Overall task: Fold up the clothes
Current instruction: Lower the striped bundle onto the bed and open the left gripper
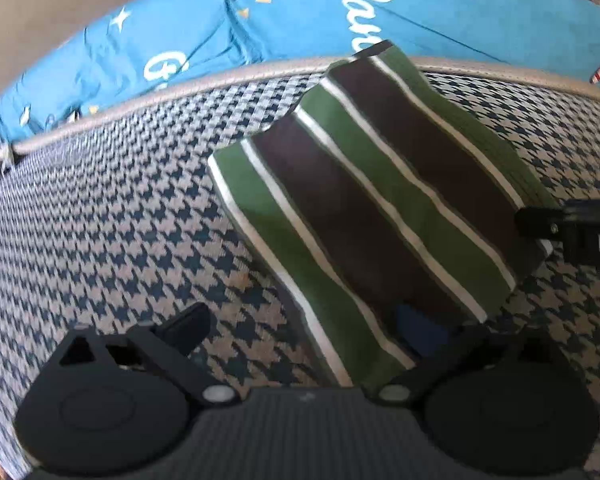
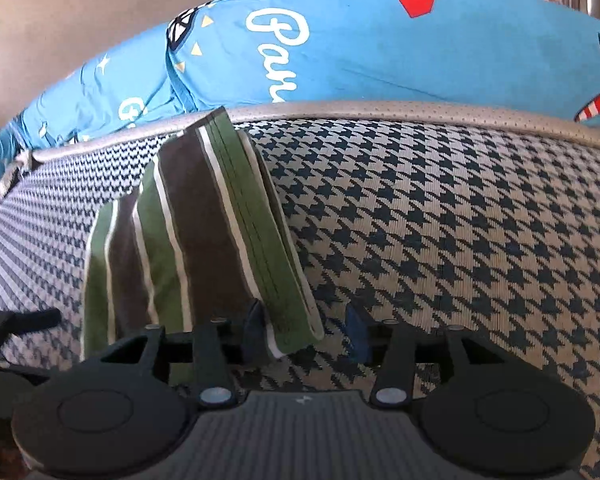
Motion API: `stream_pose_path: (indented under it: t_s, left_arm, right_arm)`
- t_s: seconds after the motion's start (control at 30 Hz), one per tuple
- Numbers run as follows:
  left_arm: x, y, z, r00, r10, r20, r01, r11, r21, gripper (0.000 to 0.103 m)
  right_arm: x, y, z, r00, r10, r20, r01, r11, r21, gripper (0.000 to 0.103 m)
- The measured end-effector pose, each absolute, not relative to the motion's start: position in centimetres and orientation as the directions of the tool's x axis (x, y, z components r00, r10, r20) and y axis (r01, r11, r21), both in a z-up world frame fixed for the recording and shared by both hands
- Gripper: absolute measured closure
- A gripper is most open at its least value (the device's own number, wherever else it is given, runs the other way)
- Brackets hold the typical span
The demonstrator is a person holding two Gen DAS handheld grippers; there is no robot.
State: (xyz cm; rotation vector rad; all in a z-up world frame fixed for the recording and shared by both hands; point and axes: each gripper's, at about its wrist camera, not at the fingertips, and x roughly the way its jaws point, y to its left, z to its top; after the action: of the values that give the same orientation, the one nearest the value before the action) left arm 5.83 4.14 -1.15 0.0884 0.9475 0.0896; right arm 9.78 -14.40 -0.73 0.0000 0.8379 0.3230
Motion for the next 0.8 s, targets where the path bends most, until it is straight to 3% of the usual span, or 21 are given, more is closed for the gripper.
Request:
stream_pose_path:
  t_s: [0.1,0.47,0.57,0.7,0.8]
  left_arm:
    - [5.8,4.8,-0.7,0.566,0.091,-0.819,-0.064,0.996,0.066,0.000]
    - [4.4,3.8,0.4,0.540,0.069,-0.839,-0.100,0.995,0.018,0.000]
    - [4.0,3.2,1.0,0.547,0.080,-0.833,-0.101,0.995,0.029,0.000]
    - [3.4,2.5,1.6,0.542,0.077,-0.837,-0.110,0.994,0.020,0.000]
    - [2.8,2.6,1.8,0.541,0.070,-0.838,-0.126,0.992,0.001,0.000]
  right_arm:
    - [9.8,-14.3,-1.0,0.634,0.258,-0.729,-0.279,0.956,0.096,0.049]
    - [8.8,-14.5,1.3,0.620,0.312,-0.720,-0.293,0.943,0.156,0.046]
    - [8.2,-14.1,2.4,0.612,0.340,-0.714,-0.320,0.932,0.170,0.042]
    - [6.9,-13.8,3.7,0.613,0.362,-0.702,-0.365,0.918,0.155,0.027]
    - [5.9,-13.9,4.3,0.633,0.355,-0.688,-0.387,0.915,0.117,0.027]
